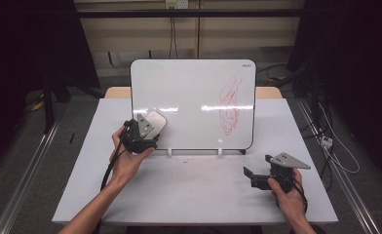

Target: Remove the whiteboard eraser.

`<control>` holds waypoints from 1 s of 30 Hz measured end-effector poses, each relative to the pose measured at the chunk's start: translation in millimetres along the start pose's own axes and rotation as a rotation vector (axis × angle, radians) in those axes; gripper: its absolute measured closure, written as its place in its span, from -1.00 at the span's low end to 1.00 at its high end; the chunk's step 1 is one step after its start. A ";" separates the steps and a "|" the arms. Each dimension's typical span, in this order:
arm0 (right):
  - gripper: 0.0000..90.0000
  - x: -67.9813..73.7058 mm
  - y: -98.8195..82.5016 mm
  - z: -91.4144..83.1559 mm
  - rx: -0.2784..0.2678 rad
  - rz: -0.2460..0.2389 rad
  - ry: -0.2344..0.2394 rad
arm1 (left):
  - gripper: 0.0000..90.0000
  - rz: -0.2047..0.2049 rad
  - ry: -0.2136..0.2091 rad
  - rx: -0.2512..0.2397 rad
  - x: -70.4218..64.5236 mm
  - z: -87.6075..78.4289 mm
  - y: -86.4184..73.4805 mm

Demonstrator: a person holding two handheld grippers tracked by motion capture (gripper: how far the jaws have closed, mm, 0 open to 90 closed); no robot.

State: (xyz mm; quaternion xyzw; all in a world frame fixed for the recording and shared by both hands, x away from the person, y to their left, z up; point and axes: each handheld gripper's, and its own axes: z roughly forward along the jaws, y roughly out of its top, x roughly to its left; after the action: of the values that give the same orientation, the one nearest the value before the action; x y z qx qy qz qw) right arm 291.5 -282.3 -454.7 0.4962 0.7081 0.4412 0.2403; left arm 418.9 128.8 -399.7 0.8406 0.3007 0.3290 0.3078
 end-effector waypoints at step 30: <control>-0.91 0.1 0.2 -2.4 0.001 0.002 -0.014 | -0.32 -0.087 -0.061 0.005 7.4 0.7 -6.7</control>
State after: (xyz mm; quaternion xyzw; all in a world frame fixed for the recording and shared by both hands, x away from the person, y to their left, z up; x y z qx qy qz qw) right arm 289.8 -283.1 -453.4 0.5001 0.7061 0.4375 0.2448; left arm 421.8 138.0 -402.1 0.8370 0.3282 0.2889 0.3290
